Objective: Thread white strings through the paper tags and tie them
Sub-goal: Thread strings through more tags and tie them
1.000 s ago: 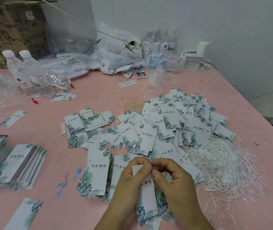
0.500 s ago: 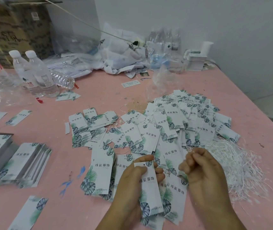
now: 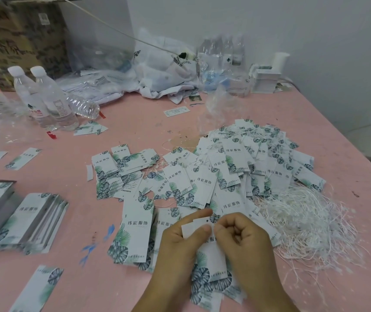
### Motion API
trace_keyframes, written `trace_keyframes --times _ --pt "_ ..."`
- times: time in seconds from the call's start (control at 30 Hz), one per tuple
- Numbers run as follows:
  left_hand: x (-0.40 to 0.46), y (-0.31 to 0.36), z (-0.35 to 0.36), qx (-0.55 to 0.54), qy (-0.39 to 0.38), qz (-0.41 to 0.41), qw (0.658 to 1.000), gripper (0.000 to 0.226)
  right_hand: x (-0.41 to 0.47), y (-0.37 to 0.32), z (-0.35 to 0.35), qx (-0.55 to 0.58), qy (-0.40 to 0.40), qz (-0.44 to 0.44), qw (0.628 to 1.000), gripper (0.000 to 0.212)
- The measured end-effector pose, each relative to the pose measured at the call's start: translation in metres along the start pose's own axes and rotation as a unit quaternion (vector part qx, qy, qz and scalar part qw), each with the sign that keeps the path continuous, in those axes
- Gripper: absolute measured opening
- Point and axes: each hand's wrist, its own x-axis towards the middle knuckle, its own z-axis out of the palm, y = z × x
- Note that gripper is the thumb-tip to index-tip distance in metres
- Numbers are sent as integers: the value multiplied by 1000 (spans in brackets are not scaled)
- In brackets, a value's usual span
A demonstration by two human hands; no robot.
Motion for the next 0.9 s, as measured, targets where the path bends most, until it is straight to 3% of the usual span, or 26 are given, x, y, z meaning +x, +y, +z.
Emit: trace_keyframes --times 0.17,0.5,0.9 --pt "0 -2 0 30 1 20 999 42 0 -1 2 -43 2 -5 999 12" --pt "1 0 -1 22 3 22 1000 41 2 -1 -1 -31 28 6 999 7" --pt "0 1 -3 52 -10 25 998 43 1 0 -6 -30 -18 42 998 11"
